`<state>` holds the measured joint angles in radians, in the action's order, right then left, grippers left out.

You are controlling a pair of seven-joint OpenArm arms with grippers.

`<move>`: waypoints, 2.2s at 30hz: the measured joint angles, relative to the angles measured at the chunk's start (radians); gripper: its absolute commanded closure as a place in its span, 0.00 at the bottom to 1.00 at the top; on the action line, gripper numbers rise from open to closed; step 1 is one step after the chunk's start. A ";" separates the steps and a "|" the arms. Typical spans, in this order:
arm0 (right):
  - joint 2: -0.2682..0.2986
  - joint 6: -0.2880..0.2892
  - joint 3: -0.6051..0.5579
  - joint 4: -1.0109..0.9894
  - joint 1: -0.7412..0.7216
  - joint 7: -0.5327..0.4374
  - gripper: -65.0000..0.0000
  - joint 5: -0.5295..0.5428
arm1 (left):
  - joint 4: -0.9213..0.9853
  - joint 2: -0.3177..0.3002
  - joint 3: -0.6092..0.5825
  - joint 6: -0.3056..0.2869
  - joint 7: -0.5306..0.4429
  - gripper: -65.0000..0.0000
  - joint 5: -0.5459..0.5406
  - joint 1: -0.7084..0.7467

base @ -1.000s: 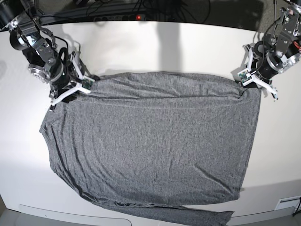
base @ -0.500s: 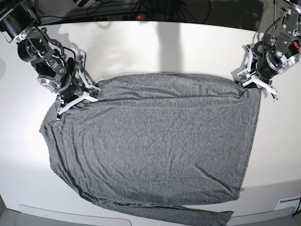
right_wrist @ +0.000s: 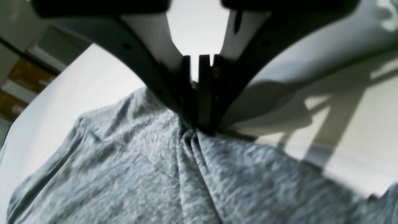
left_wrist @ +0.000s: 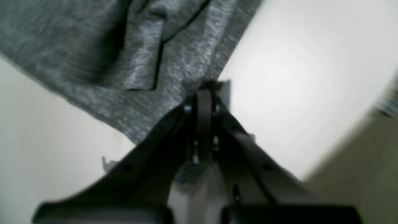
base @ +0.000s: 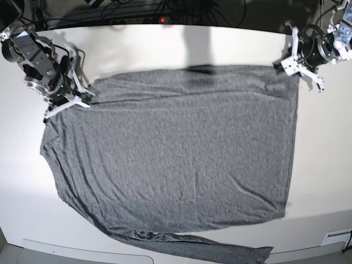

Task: Fold the T-shirt properly
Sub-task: 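Adjust both grippers' grip along the collar edge of the shirt, then lift the collar edge with both grippers and pull it toward the hem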

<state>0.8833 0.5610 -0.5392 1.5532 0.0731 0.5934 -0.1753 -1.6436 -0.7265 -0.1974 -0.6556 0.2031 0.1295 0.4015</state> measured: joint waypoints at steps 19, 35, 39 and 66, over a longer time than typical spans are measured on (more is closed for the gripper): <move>-0.094 0.050 0.304 0.018 0.032 -0.092 1.00 0.139 | -0.056 0.093 0.103 0.208 0.021 1.00 -0.079 -0.107; -0.226 0.054 0.304 -0.269 -0.204 -0.134 1.00 0.146 | 0.129 0.125 0.101 0.281 -0.039 1.00 -0.098 -0.216; -0.260 0.071 0.306 -0.342 -0.265 -0.148 1.00 0.146 | 0.188 0.134 0.100 0.262 -0.046 1.00 -0.098 -0.269; -0.171 0.150 0.304 -0.305 -0.440 0.078 1.00 0.457 | 0.341 0.156 0.100 0.214 -0.088 1.00 -0.139 -0.395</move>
<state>0.7120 0.7109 -0.2352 1.2484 -0.3668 0.6716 0.2817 -1.3025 -0.5705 -0.0975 -0.4412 0.1150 -0.0097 0.0063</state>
